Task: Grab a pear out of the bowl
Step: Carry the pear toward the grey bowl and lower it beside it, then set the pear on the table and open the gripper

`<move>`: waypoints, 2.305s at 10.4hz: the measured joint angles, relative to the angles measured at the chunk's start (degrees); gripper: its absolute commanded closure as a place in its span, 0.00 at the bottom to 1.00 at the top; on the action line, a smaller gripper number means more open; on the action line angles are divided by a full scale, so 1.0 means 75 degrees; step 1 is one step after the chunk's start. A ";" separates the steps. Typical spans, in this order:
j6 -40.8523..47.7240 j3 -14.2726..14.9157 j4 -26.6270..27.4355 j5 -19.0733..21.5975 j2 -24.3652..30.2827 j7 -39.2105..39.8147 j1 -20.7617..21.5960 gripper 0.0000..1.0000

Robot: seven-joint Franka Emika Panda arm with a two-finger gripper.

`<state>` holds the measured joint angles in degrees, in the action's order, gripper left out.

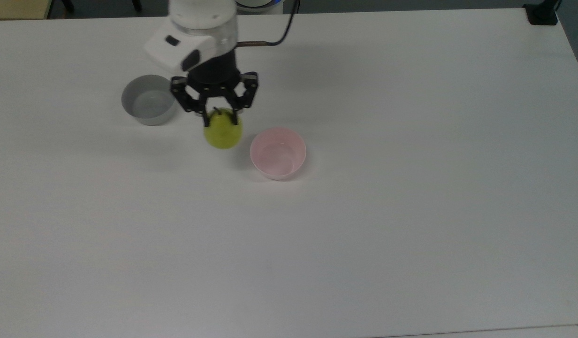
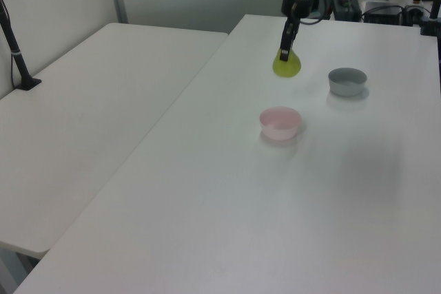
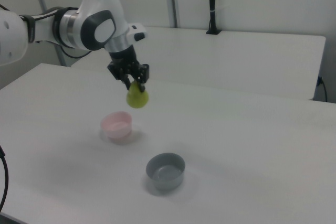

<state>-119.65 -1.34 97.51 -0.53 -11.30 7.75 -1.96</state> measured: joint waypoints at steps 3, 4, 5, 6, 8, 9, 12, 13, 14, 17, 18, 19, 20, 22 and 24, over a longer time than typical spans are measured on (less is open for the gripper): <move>0.0000 0.0331 -0.0050 0.0000 -0.0016 0.1148 -0.0597 1.00; 0.0000 0.0378 -0.0050 0.0000 -0.0038 0.1553 -0.0827 1.00; 0.0000 0.0412 -0.0049 0.0000 -0.0066 0.1916 -0.1069 1.00; 0.0000 0.0421 -0.0049 0.0000 -0.0100 0.2267 -0.1328 1.00; 0.0000 0.0430 -0.0046 0.0000 -0.0282 0.2689 -0.1690 1.00; -0.0066 0.0433 -0.0046 0.0000 -0.0454 0.2788 -0.1792 1.00; -0.0613 0.0436 -0.0047 0.0000 -0.1089 0.3033 -0.2117 1.00; -0.0929 0.0436 -0.0049 0.0000 -0.1265 0.3042 -0.2174 1.00; -0.1089 0.0436 -0.0052 0.0000 -0.1398 0.3042 -0.2189 1.00; -0.1152 0.0387 -0.0056 0.0446 -0.1664 0.3042 -0.2180 1.00; -0.1254 0.0379 -0.0057 0.0551 -0.1718 0.3042 -0.2172 1.00; -0.1323 0.0377 -0.0063 0.0596 -0.1767 0.3042 -0.2163 1.00; -0.1331 0.0376 -0.0073 0.0621 -0.1774 0.3042 -0.2157 0.91; -0.1333 0.0376 -0.0075 0.0699 -0.1778 0.3042 -0.2157 0.52; -0.1334 0.0376 -0.0078 0.0747 -0.1779 0.3042 -0.2157 0.17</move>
<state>-129.65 1.48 96.93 5.07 -24.65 30.56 -18.14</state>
